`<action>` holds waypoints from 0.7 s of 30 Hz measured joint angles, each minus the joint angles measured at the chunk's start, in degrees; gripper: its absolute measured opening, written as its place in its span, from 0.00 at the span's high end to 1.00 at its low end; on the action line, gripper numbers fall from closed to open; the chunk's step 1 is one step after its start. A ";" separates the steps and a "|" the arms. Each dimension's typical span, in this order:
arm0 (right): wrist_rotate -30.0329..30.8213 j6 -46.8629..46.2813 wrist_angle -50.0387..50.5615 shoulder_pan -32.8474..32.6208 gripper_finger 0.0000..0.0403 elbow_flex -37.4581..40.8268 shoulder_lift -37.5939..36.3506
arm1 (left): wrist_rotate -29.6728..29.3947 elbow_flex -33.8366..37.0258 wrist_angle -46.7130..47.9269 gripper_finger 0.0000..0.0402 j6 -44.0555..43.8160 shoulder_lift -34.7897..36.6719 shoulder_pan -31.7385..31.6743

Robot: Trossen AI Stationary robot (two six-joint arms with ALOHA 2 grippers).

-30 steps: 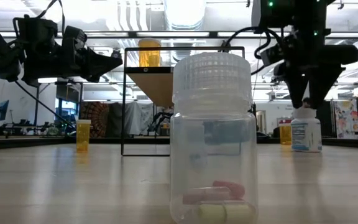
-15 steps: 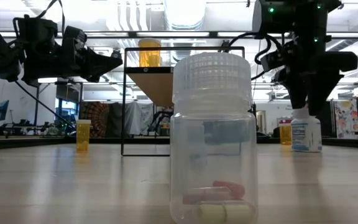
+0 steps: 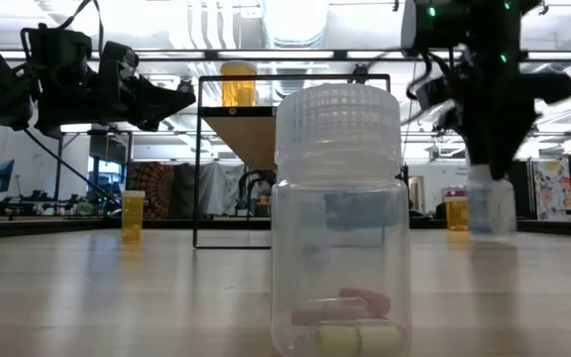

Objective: Pick and place medicine bottles onto shelf by color
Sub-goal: Put the top white pill bottle aligned with the other white pill bottle on the shelf

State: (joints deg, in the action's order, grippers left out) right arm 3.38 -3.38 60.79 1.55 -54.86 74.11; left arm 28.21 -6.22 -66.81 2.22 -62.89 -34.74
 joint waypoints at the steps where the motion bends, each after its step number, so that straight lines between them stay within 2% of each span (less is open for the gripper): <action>1: -0.45 -0.01 0.73 0.21 0.59 -1.43 0.00 | 0.02 0.00 0.00 1.00 0.00 0.00 0.00; 5: -0.51 -1.02 7.92 2.27 0.57 -9.55 0.52 | 0.01 -0.02 0.02 1.00 -0.01 0.02 0.00; 11: -0.39 -1.12 19.78 8.26 0.57 -27.13 4.41 | 0.02 -0.02 0.00 1.00 -0.02 0.02 0.02; 21: 4.20 10.87 22.08 18.91 0.57 -54.74 19.37 | 0.02 -0.04 0.00 1.00 -0.09 0.02 0.04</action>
State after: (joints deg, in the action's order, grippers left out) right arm 7.59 7.48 82.86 20.47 -109.60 93.47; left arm 28.23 -6.26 -66.81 2.13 -62.87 -34.70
